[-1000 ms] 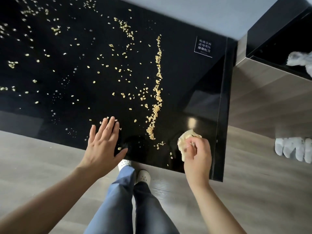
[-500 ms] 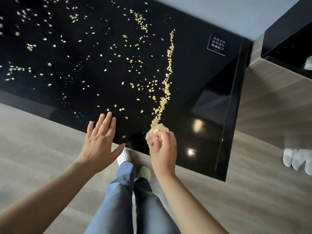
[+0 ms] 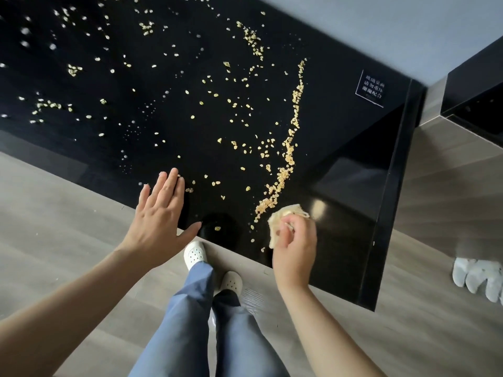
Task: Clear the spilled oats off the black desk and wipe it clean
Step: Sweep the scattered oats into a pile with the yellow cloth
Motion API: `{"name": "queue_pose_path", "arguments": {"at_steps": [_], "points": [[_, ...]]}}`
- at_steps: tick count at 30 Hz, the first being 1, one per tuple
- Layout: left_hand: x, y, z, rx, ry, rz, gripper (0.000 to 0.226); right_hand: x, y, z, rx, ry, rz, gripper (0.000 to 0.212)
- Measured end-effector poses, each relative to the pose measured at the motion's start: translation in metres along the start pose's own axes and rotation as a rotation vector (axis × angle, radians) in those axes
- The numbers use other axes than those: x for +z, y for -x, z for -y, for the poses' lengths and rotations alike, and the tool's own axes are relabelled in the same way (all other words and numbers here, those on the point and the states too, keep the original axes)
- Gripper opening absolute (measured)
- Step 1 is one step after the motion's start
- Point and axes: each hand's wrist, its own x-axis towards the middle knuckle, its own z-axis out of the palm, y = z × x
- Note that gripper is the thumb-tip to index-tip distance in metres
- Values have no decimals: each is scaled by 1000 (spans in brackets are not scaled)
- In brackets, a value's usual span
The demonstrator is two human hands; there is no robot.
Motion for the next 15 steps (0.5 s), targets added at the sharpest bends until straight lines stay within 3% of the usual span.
{"name": "queue_pose_path", "arguments": {"at_steps": [3,6,11,15], "points": [[-3,-3,7,-4,17,-3,95,24,3,25,-68,-63,97,15],[-4,-5,14,-4,20,14,95,23,-1,40,16,-132,183,19],[-10,-19,24,-32,38,37,95,-17,-45,34,33,-98,62,17],[-19,-29,36,-15,5,52,92,-8,-80,23,216,37,15,12]]}}
